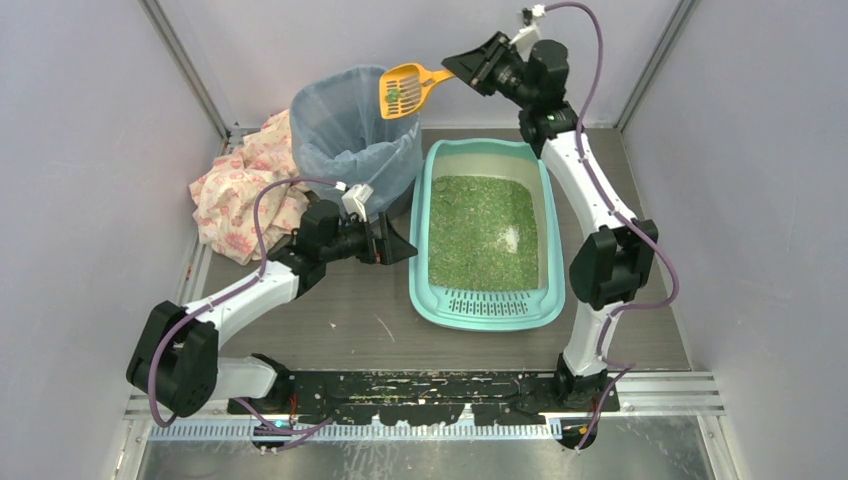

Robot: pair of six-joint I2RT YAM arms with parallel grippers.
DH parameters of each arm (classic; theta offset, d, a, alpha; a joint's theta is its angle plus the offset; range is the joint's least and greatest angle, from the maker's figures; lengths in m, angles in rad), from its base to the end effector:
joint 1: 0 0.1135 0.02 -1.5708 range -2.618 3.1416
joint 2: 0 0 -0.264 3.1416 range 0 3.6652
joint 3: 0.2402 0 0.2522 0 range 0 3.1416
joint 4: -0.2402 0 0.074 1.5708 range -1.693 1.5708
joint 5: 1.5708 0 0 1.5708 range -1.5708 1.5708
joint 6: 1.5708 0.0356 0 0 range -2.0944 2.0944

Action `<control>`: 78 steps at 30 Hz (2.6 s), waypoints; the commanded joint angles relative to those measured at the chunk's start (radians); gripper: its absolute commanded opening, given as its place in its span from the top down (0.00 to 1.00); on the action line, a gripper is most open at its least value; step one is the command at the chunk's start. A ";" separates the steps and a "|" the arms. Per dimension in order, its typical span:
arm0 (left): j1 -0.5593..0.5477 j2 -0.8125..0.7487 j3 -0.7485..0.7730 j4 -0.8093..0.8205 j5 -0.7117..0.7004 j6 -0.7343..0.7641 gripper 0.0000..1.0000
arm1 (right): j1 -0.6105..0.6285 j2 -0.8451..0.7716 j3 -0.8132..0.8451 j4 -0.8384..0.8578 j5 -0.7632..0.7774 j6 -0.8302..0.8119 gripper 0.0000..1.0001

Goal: Clean the litter box

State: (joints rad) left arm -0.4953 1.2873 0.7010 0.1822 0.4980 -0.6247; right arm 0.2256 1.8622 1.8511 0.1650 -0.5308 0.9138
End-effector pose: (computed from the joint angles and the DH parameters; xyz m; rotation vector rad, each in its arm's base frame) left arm 0.2384 -0.1481 0.2400 0.2161 2.1207 -1.1899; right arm 0.4296 0.1171 0.4397 0.0582 1.5748 1.2894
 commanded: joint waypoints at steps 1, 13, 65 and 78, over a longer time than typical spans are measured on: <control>-0.002 -0.031 0.022 0.033 0.002 -0.002 0.06 | 0.092 0.043 0.224 -0.312 0.156 -0.310 0.99; -0.002 -0.033 0.022 0.025 -0.007 0.006 0.06 | 0.290 0.037 0.313 -0.381 0.389 -0.702 0.99; -0.003 0.011 0.022 0.034 -0.023 0.021 0.06 | -0.083 -0.465 -1.053 0.201 0.264 -0.317 0.99; -0.003 0.015 0.022 0.031 -0.029 0.031 0.06 | -0.005 -0.282 -1.053 0.313 0.254 -0.280 0.99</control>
State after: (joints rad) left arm -0.4957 1.3178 0.7010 0.1818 0.4713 -0.6163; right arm 0.1886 1.5406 0.7891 0.4126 -0.2760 0.6323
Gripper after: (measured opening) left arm 0.939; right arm 0.268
